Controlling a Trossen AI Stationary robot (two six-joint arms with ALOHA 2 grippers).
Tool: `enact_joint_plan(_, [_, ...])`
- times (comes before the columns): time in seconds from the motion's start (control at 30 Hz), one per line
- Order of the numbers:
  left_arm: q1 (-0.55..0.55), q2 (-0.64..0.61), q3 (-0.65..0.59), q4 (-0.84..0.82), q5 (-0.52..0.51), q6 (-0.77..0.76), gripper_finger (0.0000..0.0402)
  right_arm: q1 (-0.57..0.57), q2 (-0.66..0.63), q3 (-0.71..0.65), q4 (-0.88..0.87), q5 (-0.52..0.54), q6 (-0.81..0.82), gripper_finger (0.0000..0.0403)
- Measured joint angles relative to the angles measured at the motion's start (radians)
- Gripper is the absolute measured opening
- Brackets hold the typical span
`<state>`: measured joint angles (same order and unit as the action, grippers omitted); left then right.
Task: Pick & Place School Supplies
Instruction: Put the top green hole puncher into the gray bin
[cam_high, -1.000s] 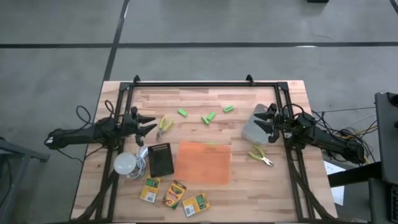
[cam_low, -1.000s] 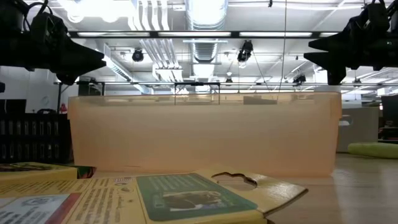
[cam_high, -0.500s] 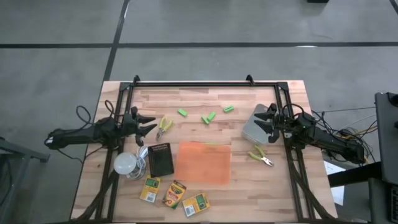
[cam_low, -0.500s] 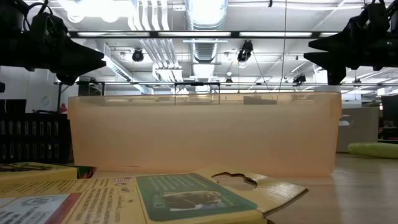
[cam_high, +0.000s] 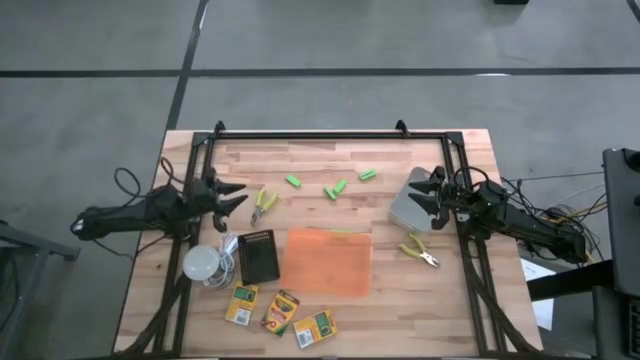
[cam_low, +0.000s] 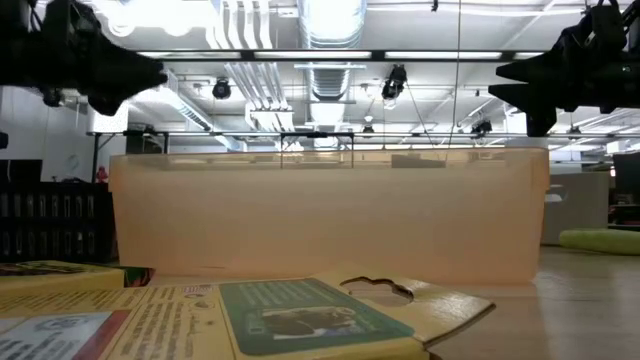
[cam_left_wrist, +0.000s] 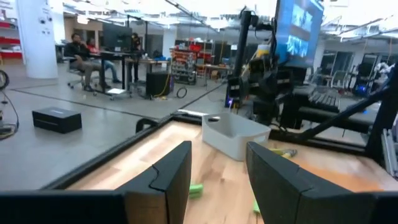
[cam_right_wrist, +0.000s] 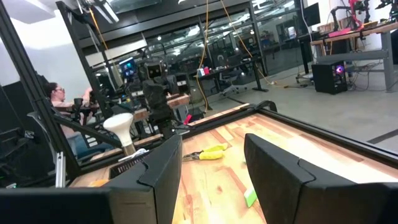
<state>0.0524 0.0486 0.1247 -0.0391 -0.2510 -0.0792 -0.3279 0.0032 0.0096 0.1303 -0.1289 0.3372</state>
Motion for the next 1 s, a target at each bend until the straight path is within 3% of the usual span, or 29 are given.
enact_joint_plan(0.27, [0.0, 0.097, 0.205, -0.139, -0.078, 0.025, 0.0162, 0.0, 0.0, 0.0, 0.0, 0.0, 0.0, 0.0169])
enact_joint_plan(0.53, [-0.001, 0.352, 0.442, -0.296, -0.082, 0.022, 0.0201, 0.0, 0.0, 0.0, 0.0, 0.0, 0.0, 0.0169])
enact_joint_plan(0.7, [-0.006, 0.53, 0.616, -0.454, -0.007, -0.001, 0.0204, 0.0, 0.0, 0.0, 0.0, 0.0, 0.0, 0.0169])
enact_joint_plan(0.87, [-0.023, 0.675, 0.775, -0.68, 0.009, -0.139, 0.0204, 0.0, 0.0, 0.0, 0.0, 0.0, 0.0, 0.0169])
enact_joint_plan(1.0, [-0.072, 0.744, 0.842, -0.809, 0.085, -0.139, 0.0204, 0.0, 0.0, 0.0, 0.0, 0.0, 0.0, 0.0169])
